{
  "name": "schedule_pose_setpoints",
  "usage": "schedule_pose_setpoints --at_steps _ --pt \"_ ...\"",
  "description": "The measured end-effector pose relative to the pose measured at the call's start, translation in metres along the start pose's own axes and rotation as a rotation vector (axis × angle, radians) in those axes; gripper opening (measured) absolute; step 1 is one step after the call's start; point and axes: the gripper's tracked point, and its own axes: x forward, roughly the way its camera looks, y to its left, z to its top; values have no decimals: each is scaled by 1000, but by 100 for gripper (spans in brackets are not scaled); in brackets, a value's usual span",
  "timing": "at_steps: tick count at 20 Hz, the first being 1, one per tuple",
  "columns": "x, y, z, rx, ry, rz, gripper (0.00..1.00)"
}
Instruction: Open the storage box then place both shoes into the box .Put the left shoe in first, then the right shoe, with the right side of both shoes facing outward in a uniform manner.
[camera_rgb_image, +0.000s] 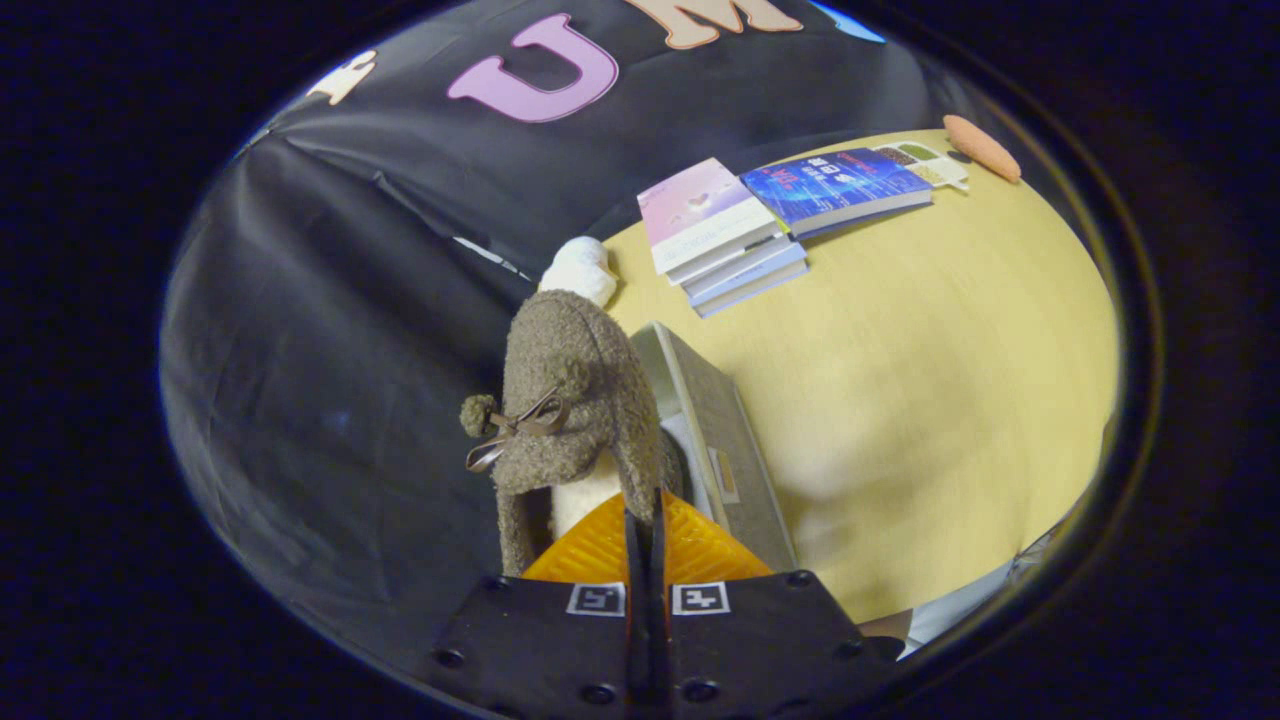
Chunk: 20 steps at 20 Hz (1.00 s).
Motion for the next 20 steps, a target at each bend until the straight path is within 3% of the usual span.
schedule_pose_setpoints --at_steps 6,10,12,20 --pt "8 -13 -14 -12 24 -73 4" --pt "12 -11 -12 19 22 -63 13" --pt "13 -11 -7 33 13 -55 6" --pt "16 -12 -4 41 20 -50 6"
